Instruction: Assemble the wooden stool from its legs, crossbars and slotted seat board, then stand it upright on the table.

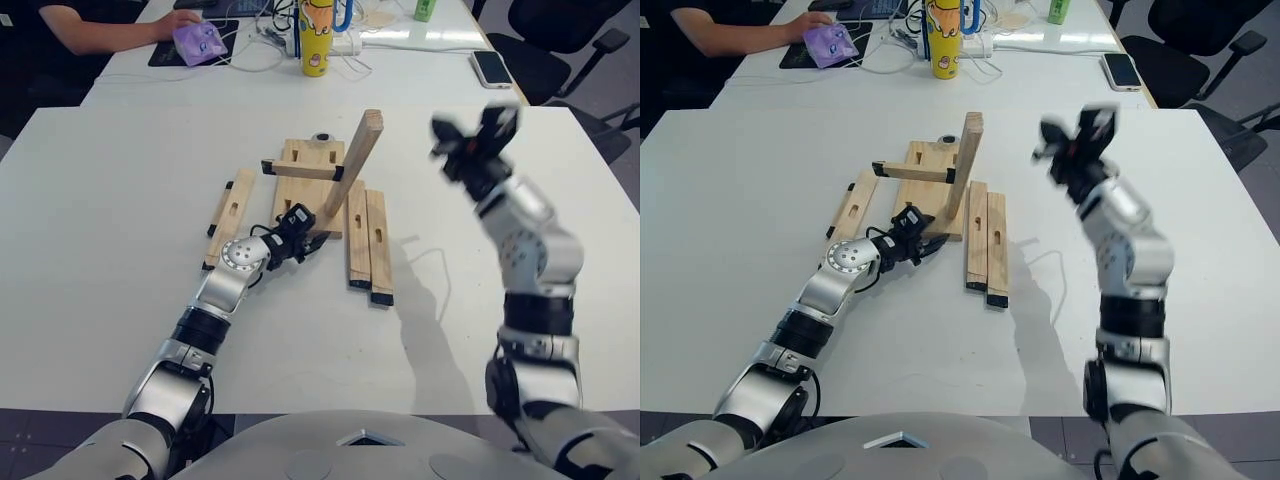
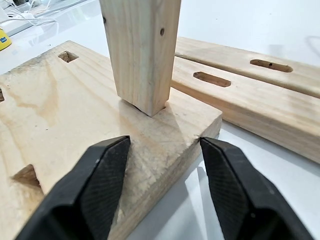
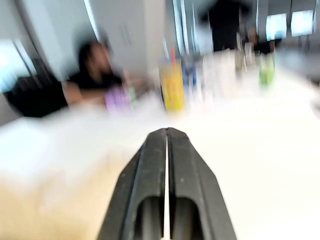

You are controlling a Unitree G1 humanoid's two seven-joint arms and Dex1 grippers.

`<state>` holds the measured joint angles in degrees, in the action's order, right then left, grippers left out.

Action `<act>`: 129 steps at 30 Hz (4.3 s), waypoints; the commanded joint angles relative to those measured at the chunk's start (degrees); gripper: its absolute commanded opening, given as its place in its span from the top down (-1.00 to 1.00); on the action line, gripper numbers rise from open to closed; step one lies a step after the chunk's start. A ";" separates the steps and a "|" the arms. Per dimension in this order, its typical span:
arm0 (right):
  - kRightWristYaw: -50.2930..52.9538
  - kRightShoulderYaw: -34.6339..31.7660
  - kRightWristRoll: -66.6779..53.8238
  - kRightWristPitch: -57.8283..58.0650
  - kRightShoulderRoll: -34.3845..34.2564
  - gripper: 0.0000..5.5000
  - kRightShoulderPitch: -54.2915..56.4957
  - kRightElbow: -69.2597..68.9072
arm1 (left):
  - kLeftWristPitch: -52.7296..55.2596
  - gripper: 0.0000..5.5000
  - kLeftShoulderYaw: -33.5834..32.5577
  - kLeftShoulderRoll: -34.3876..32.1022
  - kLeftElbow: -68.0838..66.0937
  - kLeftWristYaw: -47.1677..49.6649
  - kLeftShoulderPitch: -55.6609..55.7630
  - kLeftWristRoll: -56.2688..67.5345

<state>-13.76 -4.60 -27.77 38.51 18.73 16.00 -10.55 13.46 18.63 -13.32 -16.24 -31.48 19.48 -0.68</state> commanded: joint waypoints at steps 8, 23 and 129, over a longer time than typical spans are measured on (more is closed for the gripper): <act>15.66 -6.06 -13.27 31.64 -10.77 0.98 -7.82 -17.04 | 7.00 0.06 0.83 -2.56 -1.04 -0.47 -8.12 -1.64; 18.96 -8.53 -10.94 46.96 -15.55 0.98 -4.83 -16.67 | 8.13 0.06 0.43 -3.56 0.67 -0.63 -8.58 -1.68; -30.67 -26.73 -42.77 22.48 1.43 0.25 2.41 -3.32 | 3.03 0.06 -4.74 -7.45 8.85 -12.60 -12.75 9.25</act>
<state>-37.28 -32.66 -66.94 57.69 16.50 25.00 -14.36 14.10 14.67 -20.22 -7.23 -42.57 8.15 7.05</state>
